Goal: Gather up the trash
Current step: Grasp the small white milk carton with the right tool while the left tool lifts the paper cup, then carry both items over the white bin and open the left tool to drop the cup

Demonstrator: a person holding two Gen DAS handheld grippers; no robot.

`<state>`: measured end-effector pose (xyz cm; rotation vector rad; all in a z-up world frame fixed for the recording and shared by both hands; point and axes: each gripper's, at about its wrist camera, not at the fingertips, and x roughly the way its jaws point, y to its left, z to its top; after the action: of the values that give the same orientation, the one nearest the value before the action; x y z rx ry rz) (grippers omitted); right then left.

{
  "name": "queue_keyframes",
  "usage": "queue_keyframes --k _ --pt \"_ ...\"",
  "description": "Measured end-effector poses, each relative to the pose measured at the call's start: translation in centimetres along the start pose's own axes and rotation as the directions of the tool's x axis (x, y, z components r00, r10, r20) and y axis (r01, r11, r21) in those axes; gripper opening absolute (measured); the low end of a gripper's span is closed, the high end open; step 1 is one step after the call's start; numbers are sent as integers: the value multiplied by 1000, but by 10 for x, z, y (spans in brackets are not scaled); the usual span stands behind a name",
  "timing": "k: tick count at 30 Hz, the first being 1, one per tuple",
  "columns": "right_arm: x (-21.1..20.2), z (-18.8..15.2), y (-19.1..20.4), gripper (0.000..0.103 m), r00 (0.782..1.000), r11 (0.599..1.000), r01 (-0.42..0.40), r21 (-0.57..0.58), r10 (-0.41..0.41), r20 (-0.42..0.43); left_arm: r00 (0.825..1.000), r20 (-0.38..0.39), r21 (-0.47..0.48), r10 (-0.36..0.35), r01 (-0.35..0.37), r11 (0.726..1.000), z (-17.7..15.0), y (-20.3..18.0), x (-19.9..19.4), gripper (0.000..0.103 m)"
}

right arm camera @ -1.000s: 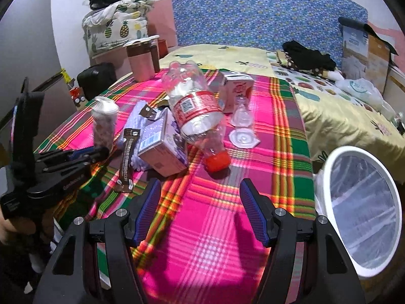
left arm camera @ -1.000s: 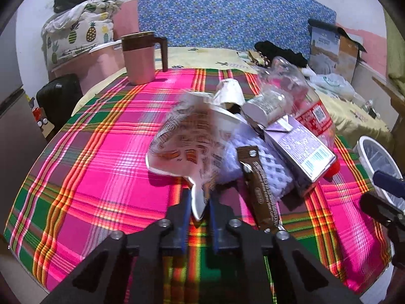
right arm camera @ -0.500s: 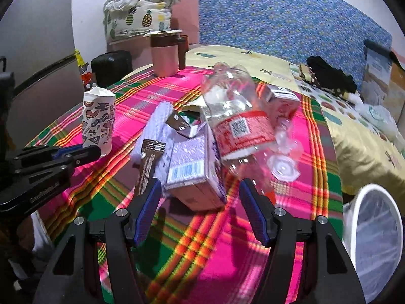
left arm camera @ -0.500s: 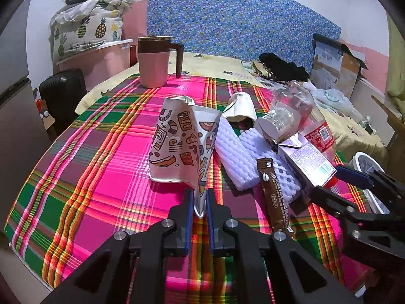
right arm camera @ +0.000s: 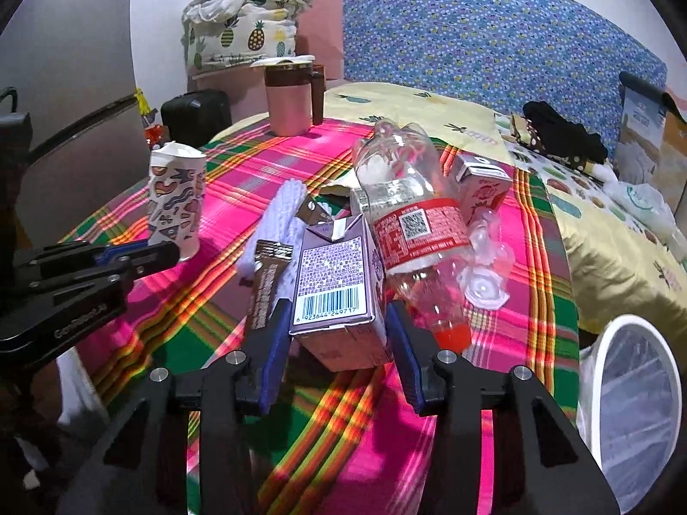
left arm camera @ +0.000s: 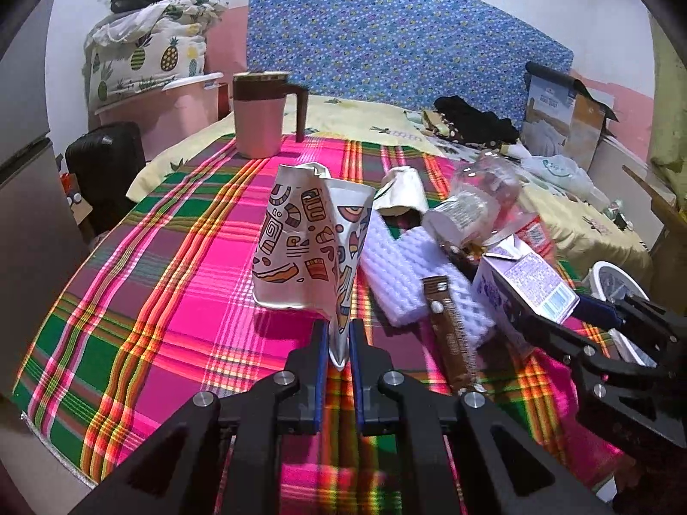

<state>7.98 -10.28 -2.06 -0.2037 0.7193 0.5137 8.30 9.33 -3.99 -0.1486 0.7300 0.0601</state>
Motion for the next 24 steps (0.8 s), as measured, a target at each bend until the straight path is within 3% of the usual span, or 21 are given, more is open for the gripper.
queue_keyframes --k 13,24 --pt "-37 -15 -25 43 998 992 26 119 -34 59 996 32 88 -79 76 993 -2 -53 -36 10" --pt "-59 -27 -60 43 987 971 92 221 -118 108 982 9 187 -189 184 965 -2 -114 -42 10"
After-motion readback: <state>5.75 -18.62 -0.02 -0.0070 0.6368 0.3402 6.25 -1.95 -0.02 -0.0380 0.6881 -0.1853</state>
